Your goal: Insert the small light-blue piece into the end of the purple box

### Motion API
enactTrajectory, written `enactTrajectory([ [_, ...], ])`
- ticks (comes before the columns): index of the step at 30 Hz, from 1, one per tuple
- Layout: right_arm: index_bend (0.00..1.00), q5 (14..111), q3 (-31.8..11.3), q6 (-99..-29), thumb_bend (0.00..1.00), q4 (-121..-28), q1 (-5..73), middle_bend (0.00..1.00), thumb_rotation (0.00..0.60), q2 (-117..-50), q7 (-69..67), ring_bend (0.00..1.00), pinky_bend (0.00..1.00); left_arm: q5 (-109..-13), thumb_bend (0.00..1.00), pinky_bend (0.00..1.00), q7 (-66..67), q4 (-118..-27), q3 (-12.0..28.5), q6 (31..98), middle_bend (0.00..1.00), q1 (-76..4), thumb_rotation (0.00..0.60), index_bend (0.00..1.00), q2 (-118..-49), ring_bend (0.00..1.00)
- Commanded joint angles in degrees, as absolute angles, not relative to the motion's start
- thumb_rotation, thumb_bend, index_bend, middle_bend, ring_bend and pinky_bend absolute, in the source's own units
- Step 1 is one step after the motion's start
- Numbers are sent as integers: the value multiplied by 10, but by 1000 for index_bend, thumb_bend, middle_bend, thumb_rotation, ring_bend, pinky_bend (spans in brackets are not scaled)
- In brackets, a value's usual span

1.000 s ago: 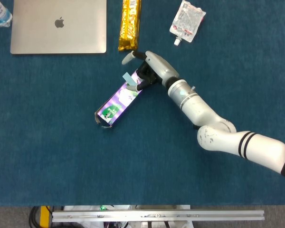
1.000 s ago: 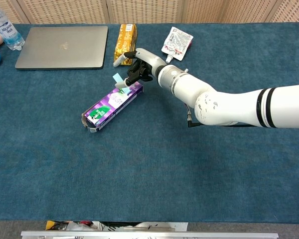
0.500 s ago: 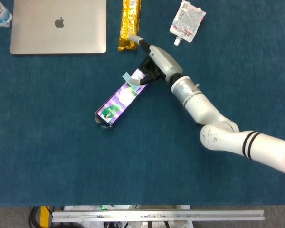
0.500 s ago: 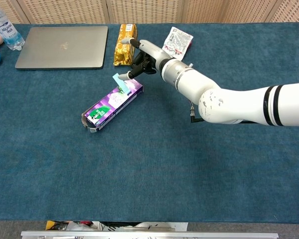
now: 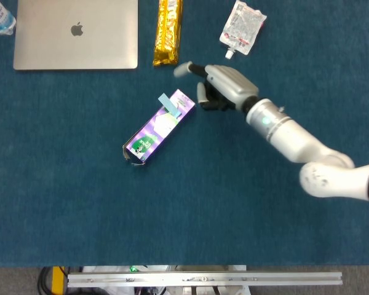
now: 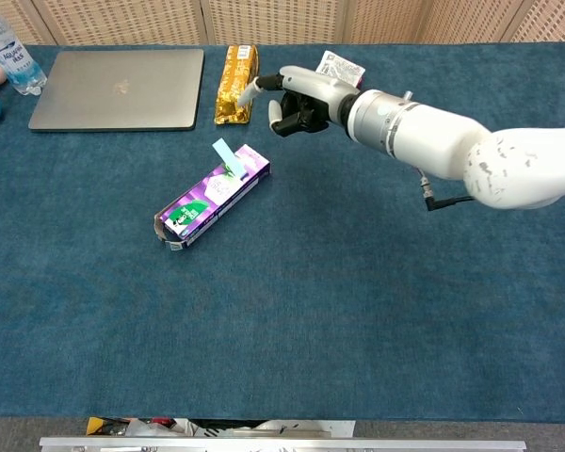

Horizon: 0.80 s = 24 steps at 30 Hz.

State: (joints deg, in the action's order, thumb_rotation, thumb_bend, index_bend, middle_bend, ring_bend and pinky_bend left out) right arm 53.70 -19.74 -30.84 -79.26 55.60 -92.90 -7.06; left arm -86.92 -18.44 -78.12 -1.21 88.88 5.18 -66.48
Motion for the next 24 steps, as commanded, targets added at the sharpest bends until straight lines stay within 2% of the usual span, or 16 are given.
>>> enactTrajectory([
  [1,339,502,-179,-274,1000,-827,568,1000,600,-892,-55,1000,1000,-870,358,121,-182,-784,-13,889,192,52,600,190,-666,161],
  [11,339,473,-126,-233,1000,-831,633,1000,598,-855,0,1000,1000,-868,358,121,-181,-788,-14,893,192,56,600,191,-664,161],
  [16,338,441,-81,-217,1000,-832,696,1000,523,-828,55,1000,1000,-871,358,121,-180,-789,-16,895,192,57,600,190,-665,162],
  [19,303,410,-53,-210,1000,-839,736,1000,480,-813,78,1000,1000,-871,358,121,-179,-791,-15,896,192,57,600,191,-665,161],
  [24,285,361,-19,-231,1000,-851,777,1000,468,-810,93,1000,1000,-872,358,121,-177,-793,-15,896,192,56,600,191,-665,162],
])
